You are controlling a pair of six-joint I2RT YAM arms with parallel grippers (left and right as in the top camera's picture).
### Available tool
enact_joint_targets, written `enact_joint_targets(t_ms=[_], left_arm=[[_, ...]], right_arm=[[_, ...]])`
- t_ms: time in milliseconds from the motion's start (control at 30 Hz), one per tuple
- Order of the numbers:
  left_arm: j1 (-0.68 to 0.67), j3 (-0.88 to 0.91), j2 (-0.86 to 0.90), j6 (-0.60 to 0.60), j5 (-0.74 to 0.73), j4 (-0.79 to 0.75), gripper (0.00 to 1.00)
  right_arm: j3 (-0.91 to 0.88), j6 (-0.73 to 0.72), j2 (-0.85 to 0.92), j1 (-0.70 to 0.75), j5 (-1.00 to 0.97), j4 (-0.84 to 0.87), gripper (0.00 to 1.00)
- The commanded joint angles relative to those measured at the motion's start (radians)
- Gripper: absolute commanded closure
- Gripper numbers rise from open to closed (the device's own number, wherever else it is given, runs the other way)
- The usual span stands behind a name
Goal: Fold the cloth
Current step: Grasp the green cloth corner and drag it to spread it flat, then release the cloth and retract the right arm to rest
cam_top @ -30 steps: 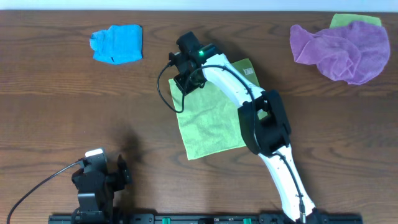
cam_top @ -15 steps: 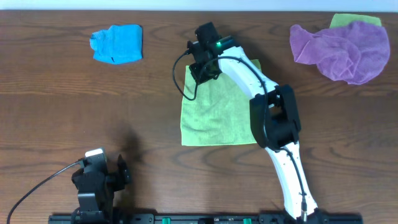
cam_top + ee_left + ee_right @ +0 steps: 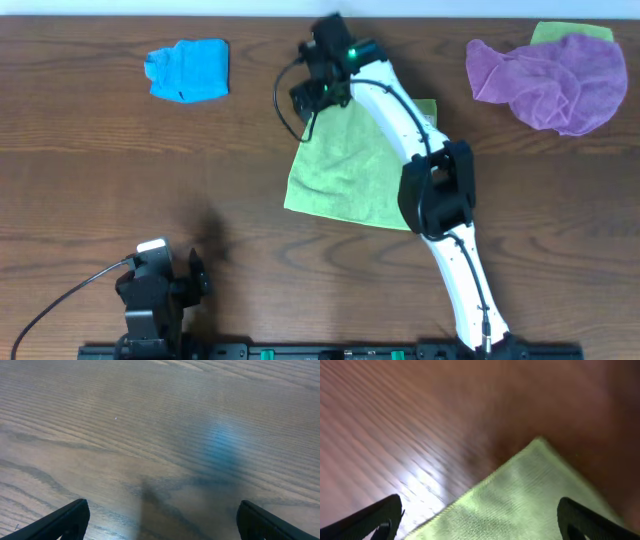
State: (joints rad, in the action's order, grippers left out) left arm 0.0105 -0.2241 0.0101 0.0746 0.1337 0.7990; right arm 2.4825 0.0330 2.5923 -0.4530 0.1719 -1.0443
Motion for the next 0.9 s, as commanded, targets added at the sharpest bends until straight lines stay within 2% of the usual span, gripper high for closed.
enact_joint_targets(t_ms=[0,67,133,167,200,233,400,633,733,867], left_arm=[[0.002,0.035,-0.006,-0.007,-0.004,0.039,0.05],[0.002,0.035,-0.006,-0.007,-0.004,0.039,0.05],[0.002,0.035,-0.006,-0.007,-0.004,0.039,0.05],[0.002,0.035,-0.006,-0.007,-0.004,0.039,0.05],[0.002,0.035,-0.006,-0.007,-0.004,0.039,0.05],[0.002,0.035,-0.006,-0.007,-0.004,0.039,0.05],[0.002,0.035,-0.006,-0.007,-0.004,0.039,0.05],[0.002,0.035,-0.006,-0.007,-0.004,0.039,0.05],[0.002,0.035,-0.006,-0.007,-0.004,0.039,0.05],[0.002,0.035,-0.006,-0.007,-0.004,0.039,0.05]], right_arm=[[0.172,-0.005,-0.056,0.003,-0.01,-0.077,0.01],[0.244,-0.005,-0.08,-0.001,-0.017,-0.173,0.04],[0.307,-0.01,-0.115,-0.013,-0.086,-0.307,0.16],[0.321,-0.024,-0.13,-0.017,-0.122,-0.358,0.34],[0.334,-0.061,-0.151,-0.021,-0.167,-0.416,0.95],[0.338,-0.101,-0.177,-0.027,-0.208,-0.475,0.98],[0.338,-0.177,-0.302,-0.071,-0.372,-0.654,0.98],[0.296,-0.186,-0.593,-0.186,-0.497,-0.655,0.98],[0.164,-0.194,-0.749,-0.221,-0.506,-0.655,0.98],[-0.167,-0.276,-0.988,-0.27,-0.617,-0.654,0.99]])
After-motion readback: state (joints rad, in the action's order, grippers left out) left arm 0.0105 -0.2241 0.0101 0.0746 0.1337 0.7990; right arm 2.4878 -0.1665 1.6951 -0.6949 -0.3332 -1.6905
